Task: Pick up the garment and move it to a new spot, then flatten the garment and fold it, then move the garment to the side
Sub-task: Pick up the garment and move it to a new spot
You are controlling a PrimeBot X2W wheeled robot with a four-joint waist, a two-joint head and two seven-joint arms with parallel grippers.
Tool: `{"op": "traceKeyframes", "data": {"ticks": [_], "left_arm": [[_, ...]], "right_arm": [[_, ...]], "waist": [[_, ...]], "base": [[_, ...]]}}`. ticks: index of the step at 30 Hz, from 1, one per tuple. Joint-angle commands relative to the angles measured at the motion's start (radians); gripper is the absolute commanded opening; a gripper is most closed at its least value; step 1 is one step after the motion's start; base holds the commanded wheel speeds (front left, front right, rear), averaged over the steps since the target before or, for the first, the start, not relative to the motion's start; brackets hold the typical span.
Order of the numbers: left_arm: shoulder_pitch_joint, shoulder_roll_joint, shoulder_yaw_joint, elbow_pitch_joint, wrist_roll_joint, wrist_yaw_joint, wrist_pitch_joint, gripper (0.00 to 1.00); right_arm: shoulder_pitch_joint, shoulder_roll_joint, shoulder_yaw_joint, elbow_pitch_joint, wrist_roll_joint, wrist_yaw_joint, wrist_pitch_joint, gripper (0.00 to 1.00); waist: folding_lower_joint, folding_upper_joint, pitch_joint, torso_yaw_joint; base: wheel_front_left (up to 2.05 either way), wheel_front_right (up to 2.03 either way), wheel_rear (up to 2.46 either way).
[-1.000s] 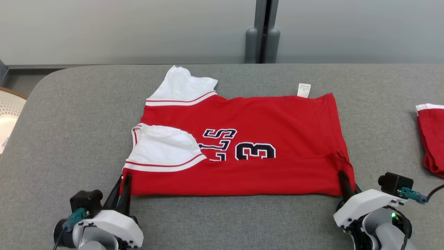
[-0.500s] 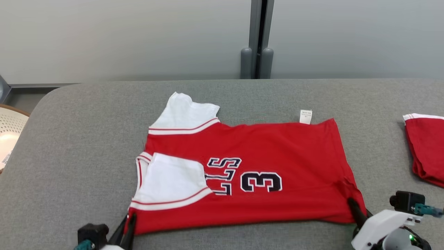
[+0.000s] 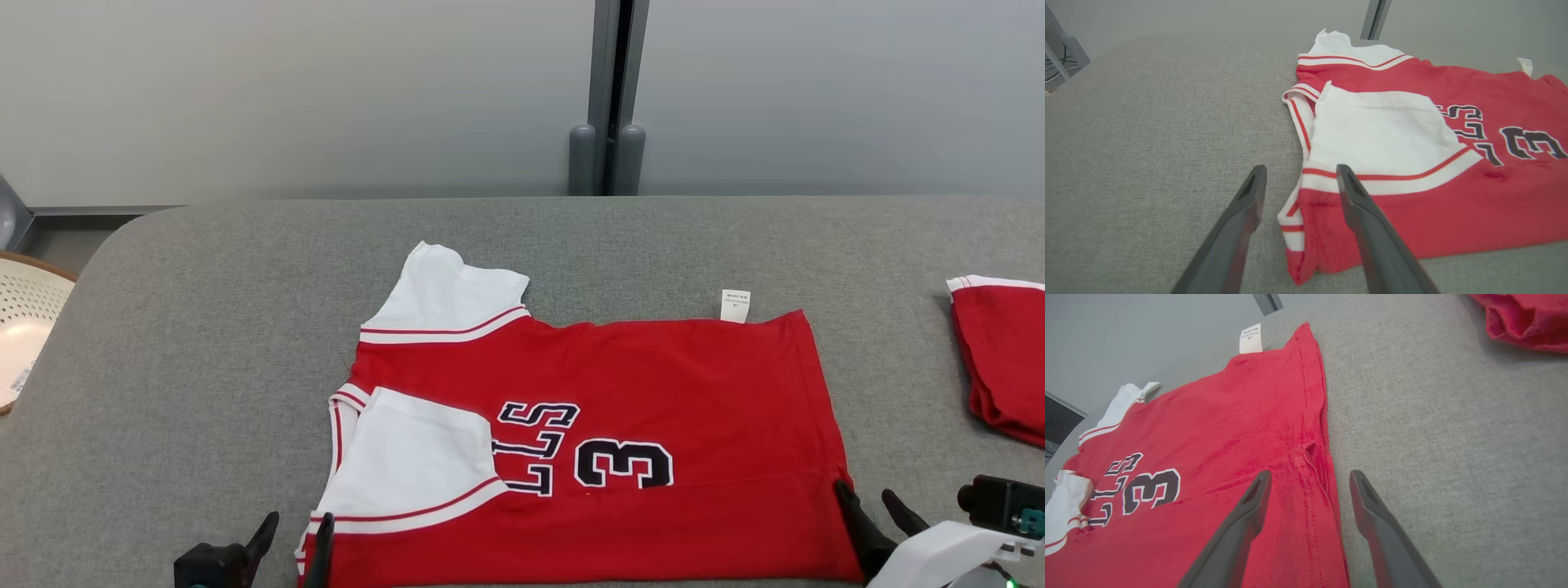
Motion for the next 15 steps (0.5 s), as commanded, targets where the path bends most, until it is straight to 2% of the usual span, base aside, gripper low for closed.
{"op": "traceKeyframes", "data": {"ticks": [1,6,12,15], "left_arm": [[-0.007,0.000,0.007,-0.007,-0.001,0.011,-0.016,1.00],[-0.047,-0.008,0.030,-0.017,-0.010,0.030,-0.071,1.00],[-0.147,-0.016,0.040,-0.041,-0.030,0.005,-0.128,1.00],[-0.228,0.002,0.029,-0.019,-0.022,-0.006,-0.121,1.00]], "right_arm": [[-0.004,-0.003,0.000,-0.022,-0.024,0.000,-0.023,1.00],[-0.021,-0.007,0.013,-0.070,-0.080,0.000,-0.106,1.00],[-0.084,-0.027,0.052,-0.095,-0.115,0.000,-0.232,1.00],[-0.144,-0.062,0.076,-0.081,-0.143,0.000,-0.268,1.00]], "waist": [[0.0000,-0.0001,0.001,-0.002],[0.0000,-0.0001,0.012,-0.006],[0.0000,-0.0001,0.062,-0.022],[0.0000,-0.0001,0.114,-0.040]], "base": [[0.00,0.00,0.00],[0.00,0.00,0.00],[0.00,0.00,0.00],[0.00,0.00,0.00]]}}
